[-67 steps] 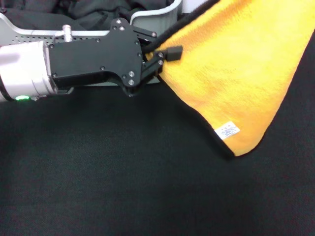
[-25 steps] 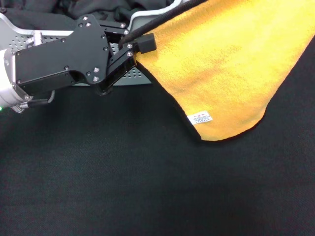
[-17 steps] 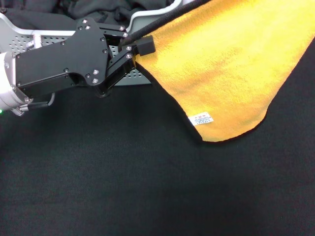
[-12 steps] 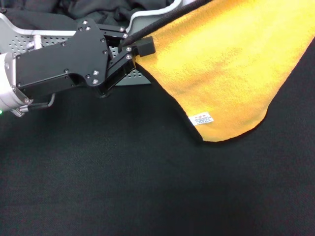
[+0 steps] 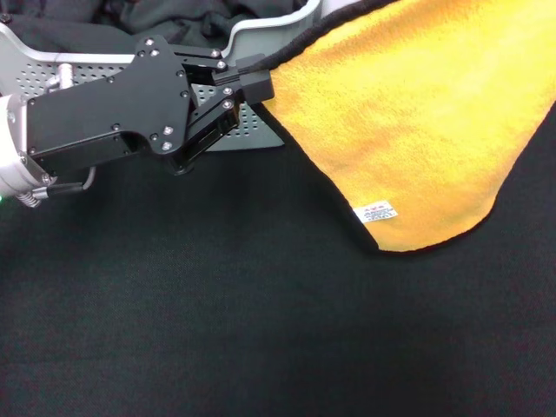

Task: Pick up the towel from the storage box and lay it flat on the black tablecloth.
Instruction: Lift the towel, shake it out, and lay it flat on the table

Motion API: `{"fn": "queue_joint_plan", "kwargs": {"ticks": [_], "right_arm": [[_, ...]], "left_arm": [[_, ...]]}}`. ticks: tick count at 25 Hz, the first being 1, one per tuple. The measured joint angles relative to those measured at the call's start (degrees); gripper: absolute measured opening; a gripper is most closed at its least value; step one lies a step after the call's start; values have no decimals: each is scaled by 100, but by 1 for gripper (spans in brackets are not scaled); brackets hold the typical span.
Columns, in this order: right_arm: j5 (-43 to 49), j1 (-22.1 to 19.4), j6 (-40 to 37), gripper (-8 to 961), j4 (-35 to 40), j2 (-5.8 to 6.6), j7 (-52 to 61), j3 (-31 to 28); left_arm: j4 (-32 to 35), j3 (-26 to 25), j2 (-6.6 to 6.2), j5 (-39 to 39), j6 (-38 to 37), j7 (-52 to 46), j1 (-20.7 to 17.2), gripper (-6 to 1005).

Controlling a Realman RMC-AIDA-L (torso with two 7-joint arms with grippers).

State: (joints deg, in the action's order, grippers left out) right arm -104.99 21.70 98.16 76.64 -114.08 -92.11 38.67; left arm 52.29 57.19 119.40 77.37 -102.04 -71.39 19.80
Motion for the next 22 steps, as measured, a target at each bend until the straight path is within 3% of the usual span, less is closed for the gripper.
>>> {"fn": "queue_joint_plan", "kwargs": {"ticks": [16,22], "right_arm": [[16,1,14,83,-149,-19,14,42],[5,1,219,86,-378,-28,282,107]], "left_arm": [[-7,-9,8,-80,-7,-103,57,29],[41,-16,-109,-530,-89,-375,39,21]]}}
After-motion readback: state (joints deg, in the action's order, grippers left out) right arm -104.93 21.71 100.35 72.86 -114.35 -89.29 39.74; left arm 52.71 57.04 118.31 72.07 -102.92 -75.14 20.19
